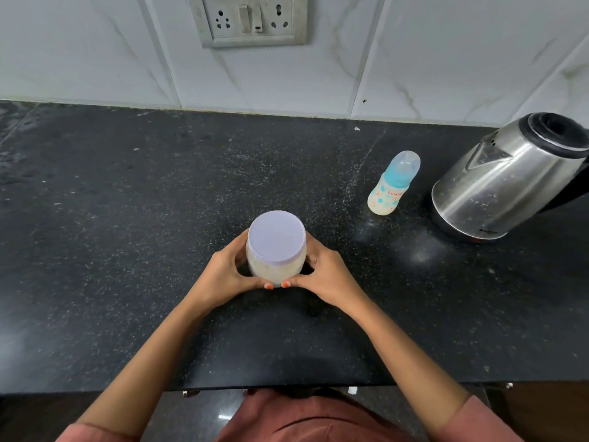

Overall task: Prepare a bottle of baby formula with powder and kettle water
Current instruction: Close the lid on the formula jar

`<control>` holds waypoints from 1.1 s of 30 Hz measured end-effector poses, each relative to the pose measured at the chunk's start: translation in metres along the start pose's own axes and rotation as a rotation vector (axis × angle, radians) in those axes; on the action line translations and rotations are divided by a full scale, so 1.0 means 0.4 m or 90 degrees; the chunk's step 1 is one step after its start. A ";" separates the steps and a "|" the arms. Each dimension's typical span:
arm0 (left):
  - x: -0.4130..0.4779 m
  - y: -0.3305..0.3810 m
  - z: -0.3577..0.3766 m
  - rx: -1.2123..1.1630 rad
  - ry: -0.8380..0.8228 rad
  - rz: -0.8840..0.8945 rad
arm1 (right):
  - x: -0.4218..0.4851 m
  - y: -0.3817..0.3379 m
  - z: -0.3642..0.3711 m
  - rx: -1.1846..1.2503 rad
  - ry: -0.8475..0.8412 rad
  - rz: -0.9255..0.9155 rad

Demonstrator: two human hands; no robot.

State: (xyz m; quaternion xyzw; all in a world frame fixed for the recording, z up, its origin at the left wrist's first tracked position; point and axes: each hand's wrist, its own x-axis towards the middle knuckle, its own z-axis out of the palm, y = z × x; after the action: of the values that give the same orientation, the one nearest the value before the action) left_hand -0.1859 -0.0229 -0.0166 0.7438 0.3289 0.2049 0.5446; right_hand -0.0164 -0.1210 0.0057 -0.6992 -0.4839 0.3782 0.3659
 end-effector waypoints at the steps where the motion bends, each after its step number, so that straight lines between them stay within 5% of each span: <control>1: 0.019 0.006 0.000 -0.005 -0.003 0.002 | 0.014 -0.001 -0.010 0.011 0.007 -0.001; 17: 0.331 0.016 -0.025 0.020 -0.038 -0.005 | 0.266 0.016 -0.124 0.007 0.105 0.027; 33: 0.371 0.000 -0.021 0.067 -0.036 -0.013 | 0.305 0.035 -0.135 -0.019 0.084 0.014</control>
State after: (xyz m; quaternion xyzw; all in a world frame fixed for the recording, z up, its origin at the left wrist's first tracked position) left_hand -0.0877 0.0887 -0.0219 0.7734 0.3312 0.1608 0.5161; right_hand 0.0670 -0.0162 -0.0038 -0.7334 -0.4566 0.3280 0.3821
